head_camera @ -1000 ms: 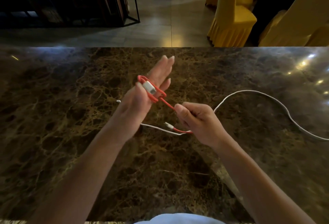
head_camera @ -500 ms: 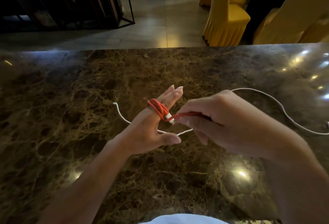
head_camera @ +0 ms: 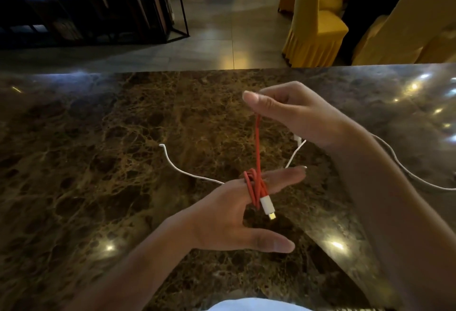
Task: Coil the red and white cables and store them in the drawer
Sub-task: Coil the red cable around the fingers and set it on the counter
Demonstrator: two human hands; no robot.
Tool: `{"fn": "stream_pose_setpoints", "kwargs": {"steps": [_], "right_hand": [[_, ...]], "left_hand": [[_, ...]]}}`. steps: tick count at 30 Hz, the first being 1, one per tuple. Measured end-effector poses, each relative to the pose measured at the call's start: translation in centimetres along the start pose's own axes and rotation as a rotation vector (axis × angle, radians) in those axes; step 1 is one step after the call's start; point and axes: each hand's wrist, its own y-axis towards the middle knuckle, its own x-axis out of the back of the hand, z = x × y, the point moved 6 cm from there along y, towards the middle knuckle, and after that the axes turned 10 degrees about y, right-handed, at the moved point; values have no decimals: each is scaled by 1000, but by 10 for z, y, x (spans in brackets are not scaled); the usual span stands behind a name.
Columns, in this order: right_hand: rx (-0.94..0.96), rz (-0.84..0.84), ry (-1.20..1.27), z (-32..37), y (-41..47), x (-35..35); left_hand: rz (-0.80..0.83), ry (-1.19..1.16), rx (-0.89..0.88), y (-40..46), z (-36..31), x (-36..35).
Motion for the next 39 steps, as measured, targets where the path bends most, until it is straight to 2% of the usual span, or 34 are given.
{"fn": "stream_pose_setpoints", "kwargs": {"steps": [4,6,14,19,23,25,30,33,35,39], "right_hand": [[196,-201,11,9,9,-4],[264,-232,-4,14,10,-13],[350,-124,-36,27,0,-43],[379,-93,-121,39,-4,-41],[255,-214,40,14,12,-5],[148,-300,126,-15,19,16],[-170,-230,260,-88,14,-5],[-272,-255,243,-117,-5,-30],[-319,-241,367,-129,-20,-47],[-319,-107,282,-122,-43,-66]], "left_hand": [[-8,-44,78,8,24,-10],[-45,-11,115,12,42,-10],[-189,-34,257,26,79,-3],[-179,-42,256,29,68,-6],[-55,9,113,20,36,-19],[-22,-48,28,11,8,-19],[-119,-279,-179,6,-31,20],[-203,-429,-139,11,-22,36],[-262,-516,-113,10,-11,43],[-290,-618,-56,18,20,53]]}}
